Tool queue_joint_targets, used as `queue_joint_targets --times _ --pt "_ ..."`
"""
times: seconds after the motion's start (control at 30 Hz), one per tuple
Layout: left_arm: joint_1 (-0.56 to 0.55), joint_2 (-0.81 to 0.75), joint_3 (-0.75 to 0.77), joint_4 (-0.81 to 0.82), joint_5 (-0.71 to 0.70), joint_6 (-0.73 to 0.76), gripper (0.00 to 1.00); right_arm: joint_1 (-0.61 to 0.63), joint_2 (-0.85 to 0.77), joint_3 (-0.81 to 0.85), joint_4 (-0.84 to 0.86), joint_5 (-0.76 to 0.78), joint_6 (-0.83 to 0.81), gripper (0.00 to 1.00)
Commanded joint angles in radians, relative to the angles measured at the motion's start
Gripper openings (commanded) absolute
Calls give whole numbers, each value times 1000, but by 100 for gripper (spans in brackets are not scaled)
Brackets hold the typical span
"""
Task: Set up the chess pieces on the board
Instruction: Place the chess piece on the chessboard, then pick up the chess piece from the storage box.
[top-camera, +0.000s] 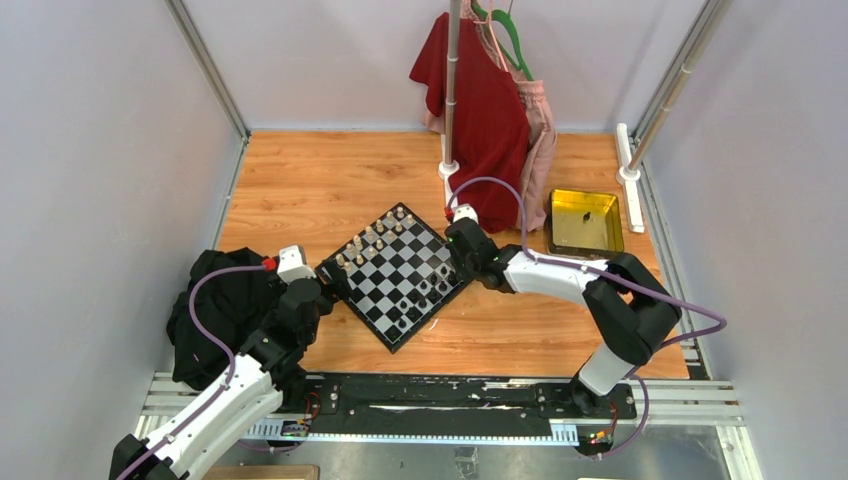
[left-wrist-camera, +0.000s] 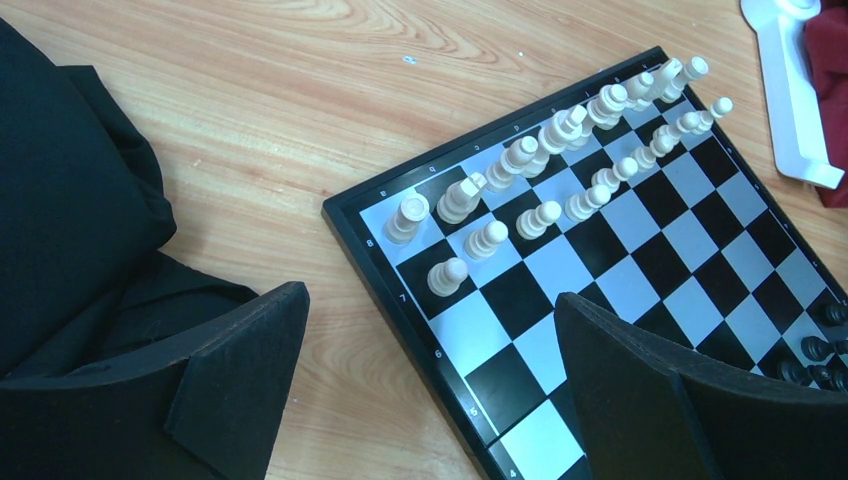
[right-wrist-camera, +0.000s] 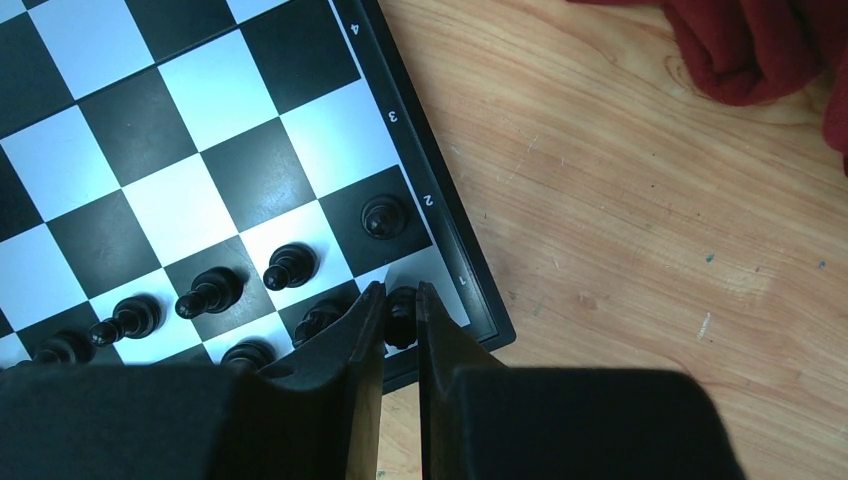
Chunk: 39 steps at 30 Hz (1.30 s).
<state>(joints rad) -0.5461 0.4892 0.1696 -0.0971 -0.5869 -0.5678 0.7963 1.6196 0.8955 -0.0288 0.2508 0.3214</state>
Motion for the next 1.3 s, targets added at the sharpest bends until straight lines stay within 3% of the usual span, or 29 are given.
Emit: queue_joint_targets --times 0.0,0.37,0.77,1.03,1.27 --pt "-6 3 -2 39 -8 13 100 -10 3 -14 9 -4 7 15" --pt "-6 3 -2 39 -4 15 100 -10 -5 -12 4 -8 2 31" --pt "-6 -1 -3 39 1 16 100 -8 -100 -17 -27 19 -8 33" --pt "-5 -9 -4 37 1 16 100 6 -296 -37 -109 57 -7 32" --pt "-6 -11 -5 38 1 15 100 -4 -579 -97 -232 235 6 36"
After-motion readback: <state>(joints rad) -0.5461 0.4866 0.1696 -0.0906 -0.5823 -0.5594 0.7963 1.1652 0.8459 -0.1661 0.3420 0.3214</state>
